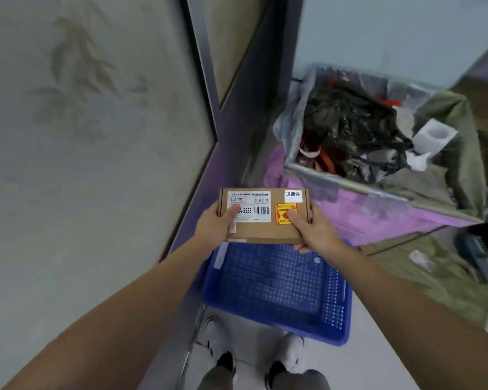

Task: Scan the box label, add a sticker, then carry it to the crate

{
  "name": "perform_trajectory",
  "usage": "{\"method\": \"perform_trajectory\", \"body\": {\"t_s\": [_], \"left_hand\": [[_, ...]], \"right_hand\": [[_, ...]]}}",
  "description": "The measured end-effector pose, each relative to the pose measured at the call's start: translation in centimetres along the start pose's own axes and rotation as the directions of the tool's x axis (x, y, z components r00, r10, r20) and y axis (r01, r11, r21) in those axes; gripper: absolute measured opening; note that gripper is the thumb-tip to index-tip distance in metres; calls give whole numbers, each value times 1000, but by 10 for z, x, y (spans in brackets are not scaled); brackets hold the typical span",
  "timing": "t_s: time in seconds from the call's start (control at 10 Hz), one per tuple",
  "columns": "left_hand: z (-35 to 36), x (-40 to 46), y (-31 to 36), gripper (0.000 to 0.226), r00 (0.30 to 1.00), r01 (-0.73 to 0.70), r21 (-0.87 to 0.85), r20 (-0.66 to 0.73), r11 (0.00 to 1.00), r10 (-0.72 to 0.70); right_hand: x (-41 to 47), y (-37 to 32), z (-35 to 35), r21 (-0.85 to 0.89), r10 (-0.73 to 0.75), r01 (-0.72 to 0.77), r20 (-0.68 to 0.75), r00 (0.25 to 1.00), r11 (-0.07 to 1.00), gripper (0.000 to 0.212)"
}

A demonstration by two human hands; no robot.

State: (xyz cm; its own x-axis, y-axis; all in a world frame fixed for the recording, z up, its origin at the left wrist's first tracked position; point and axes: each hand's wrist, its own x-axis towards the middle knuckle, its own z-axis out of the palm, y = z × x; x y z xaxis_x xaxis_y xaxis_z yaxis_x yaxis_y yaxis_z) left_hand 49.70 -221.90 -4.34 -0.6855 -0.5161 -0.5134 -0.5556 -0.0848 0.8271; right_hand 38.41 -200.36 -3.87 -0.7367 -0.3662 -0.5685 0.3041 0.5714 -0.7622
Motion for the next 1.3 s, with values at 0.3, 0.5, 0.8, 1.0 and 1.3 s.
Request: {"method": "perform_trajectory", "body": {"t_s": [0.3, 0.5, 0.8, 1.0, 1.3], "left_hand": [[62, 167, -228, 29, 980, 63, 84, -192, 994, -46], [116, 253, -387, 18, 987, 64, 135, -158, 989, -43], [151, 344, -569, 38, 988, 157, 205, -28, 966, -155], [154, 367, -623, 36, 980, 166, 314, -160, 935, -120], [152, 360, -599, 55, 969, 209, 549, -6, 809, -246]], "right_hand": [[164, 199, 113, 292, 199, -197, 25, 980, 936, 43], [267, 368, 173, 260, 309, -270, -120, 943, 927, 60], [378, 543, 243, 21, 318, -319, -160, 935, 948, 32], [412, 573, 279, -159, 260, -289, -180, 949, 944, 32], [393, 550, 263, -233, 429, -425, -39, 903, 875, 65]]}}
